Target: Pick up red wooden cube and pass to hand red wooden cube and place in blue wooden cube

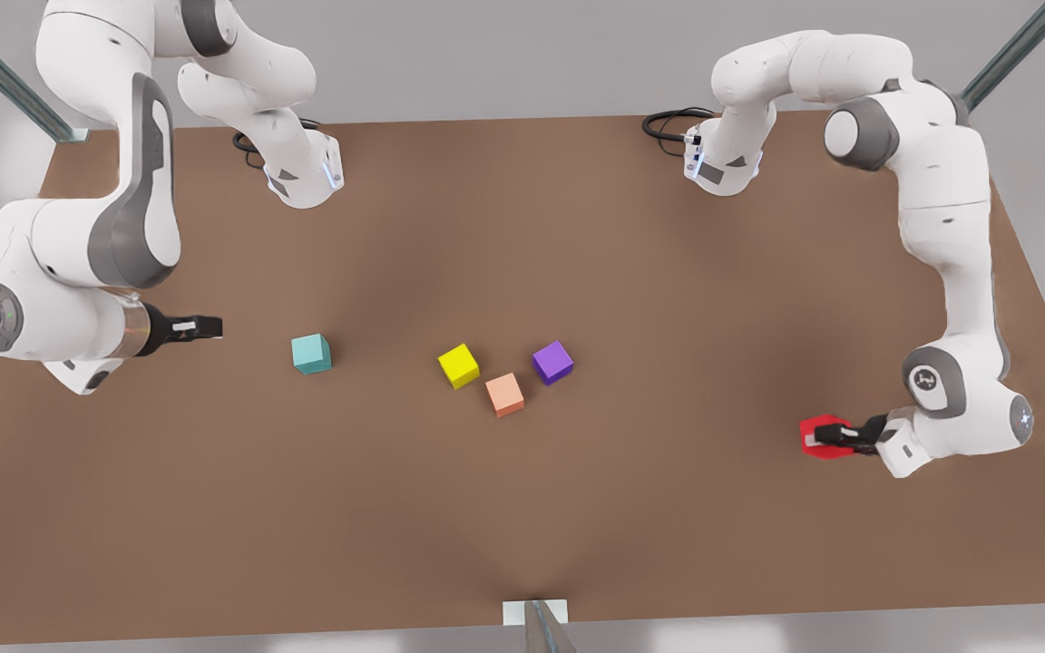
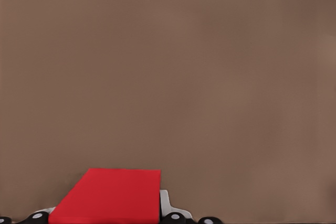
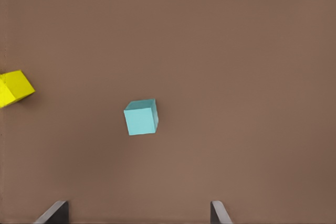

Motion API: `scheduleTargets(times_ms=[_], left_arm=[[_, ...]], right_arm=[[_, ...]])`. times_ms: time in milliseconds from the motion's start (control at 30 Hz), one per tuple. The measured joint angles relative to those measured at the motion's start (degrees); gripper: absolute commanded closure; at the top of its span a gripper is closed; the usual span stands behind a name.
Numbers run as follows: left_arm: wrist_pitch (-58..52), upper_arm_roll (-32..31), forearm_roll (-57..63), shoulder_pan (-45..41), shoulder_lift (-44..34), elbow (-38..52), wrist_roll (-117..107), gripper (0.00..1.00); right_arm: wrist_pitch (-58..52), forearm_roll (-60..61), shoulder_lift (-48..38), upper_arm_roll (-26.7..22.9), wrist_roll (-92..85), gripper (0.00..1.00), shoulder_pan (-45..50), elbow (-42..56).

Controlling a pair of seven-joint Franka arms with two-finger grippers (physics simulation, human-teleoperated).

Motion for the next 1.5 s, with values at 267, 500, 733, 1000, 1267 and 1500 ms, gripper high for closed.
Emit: scheduleTargets(times_ms=[267, 500, 733, 1000, 1267, 1500], left_arm=[[3.08, -18.57, -27.73, -16.61, 4.24, 0.15, -13.20, 0.45], [5.70, -19.97, -38.67, -15.07, 9.83, 1.75, -18.19, 0.44], [7.49, -20.68, -43.12, -15.87, 11.25, 2.16, -17.81, 0.44], [10.09, -21.02, -45.42, -17.24, 12.89, 4.09, -16.64, 0.44], [11.54, -21.05, -46.36, -17.40, 13.06, 4.31, -15.95, 0.44], [11.74, -21.05, -45.89, -17.06, 12.71, 4.13, -13.63, 0.44]], right_arm=[[-0.31, 43.46, 27.26, 0.44, -22.32, 0.00, -4.10, 12.51], [0.99, 59.30, 32.74, 8.00, -51.19, 0.00, -3.09, 13.03], [12.35, 69.24, 35.21, 10.44, -74.95, 0.00, 2.54, 13.02], [19.27, 77.52, 36.47, 11.26, -92.93, 0.00, 6.67, 12.19], [21.61, 82.06, 36.33, 12.54, -104.61, 0.00, 7.91, 9.69], [23.26, 84.26, 36.39, 13.66, -111.37, 0.00, 9.19, 9.74]])
